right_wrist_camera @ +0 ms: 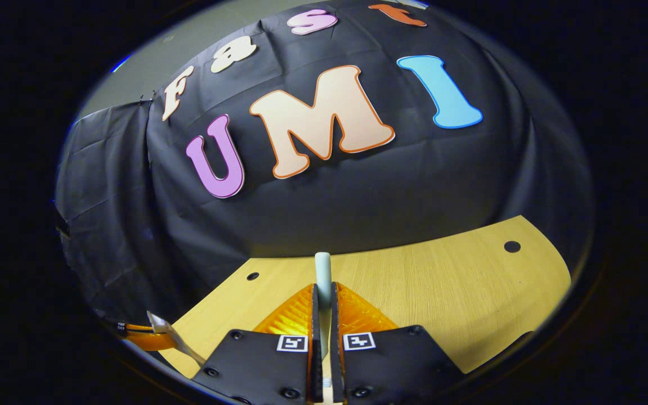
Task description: Put the toothbrush and toothpaste on the desktop into the cup, then pick up the cup and place it on the coaster on the desktop.
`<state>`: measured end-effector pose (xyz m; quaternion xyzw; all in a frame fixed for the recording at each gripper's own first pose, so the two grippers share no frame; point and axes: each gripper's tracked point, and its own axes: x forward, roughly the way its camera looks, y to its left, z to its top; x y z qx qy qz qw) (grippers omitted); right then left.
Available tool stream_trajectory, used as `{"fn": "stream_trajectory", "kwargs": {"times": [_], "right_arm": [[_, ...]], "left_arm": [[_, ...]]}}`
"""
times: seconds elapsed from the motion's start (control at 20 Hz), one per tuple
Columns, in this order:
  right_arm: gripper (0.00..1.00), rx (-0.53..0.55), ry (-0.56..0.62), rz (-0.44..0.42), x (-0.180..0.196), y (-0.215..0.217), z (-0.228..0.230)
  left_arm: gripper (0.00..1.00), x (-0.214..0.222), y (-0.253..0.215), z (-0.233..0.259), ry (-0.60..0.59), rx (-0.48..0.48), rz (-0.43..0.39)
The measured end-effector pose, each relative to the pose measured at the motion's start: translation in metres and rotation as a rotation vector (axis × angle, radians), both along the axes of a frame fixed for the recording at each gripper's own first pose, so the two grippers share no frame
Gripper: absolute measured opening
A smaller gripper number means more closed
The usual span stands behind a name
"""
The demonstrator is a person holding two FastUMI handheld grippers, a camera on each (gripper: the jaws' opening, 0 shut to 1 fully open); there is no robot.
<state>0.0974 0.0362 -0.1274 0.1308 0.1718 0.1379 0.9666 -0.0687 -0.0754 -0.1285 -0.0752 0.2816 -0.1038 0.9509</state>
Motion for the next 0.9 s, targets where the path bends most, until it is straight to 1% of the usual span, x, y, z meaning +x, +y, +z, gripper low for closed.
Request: {"fn": "stream_trajectory", "kwargs": {"times": [0.15,0.25,0.4,0.55,0.65,0.7,0.75,0.8,0.85,0.9], "right_arm": [[0.09,0.013,-0.04,-0.05,0.024,-0.009,0.001],[0.09,0.001,-0.036,-0.07,0.032,-0.013,-0.009],[0.08,-0.044,-0.027,-0.083,0.04,-0.022,-0.025],[0.08,-0.076,-0.026,-0.072,0.04,-0.022,-0.034],[0.18,-0.092,-0.012,-0.067,0.037,-0.022,-0.041],[0.18,-0.094,-0.011,-0.065,0.033,-0.022,-0.04],[0.31,-0.091,-0.013,-0.058,0.029,-0.022,-0.04],[0.37,-0.087,-0.015,-0.049,0.025,-0.021,-0.039],[0.6,-0.089,-0.015,-0.043,0.018,-0.023,-0.039],[0.74,-0.105,-0.012,-0.047,0.013,-0.028,-0.04]], "left_arm": [[0.0,-0.004,0.004,0.005,-0.002,0.004,0.018],[0.0,-0.006,0.006,0.008,-0.007,0.016,0.027],[0.0,-0.009,0.008,0.011,-0.009,0.022,0.039],[0.0,-0.006,0.005,0.013,-0.014,0.024,0.043],[0.0,-0.004,0.001,0.014,-0.016,0.027,0.036],[0.0,-0.002,-0.002,0.015,-0.018,0.024,0.029],[0.0,0.001,-0.005,0.018,-0.025,0.019,0.021],[0.01,0.003,-0.01,0.019,-0.029,0.014,0.011],[0.0,0.006,-0.014,0.021,-0.033,0.009,0.0],[0.0,0.01,-0.02,0.021,-0.035,0.004,-0.013]]}}
